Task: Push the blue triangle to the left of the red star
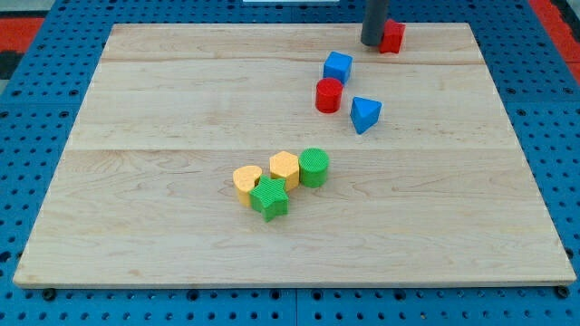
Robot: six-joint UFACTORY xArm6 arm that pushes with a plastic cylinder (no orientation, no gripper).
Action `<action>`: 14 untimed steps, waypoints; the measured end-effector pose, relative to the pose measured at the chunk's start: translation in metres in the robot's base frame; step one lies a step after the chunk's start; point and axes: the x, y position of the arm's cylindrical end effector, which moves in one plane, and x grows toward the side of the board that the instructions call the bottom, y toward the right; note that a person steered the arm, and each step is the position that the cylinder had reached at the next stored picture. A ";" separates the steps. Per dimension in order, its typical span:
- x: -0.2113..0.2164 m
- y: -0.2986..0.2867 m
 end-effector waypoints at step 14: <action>0.059 -0.013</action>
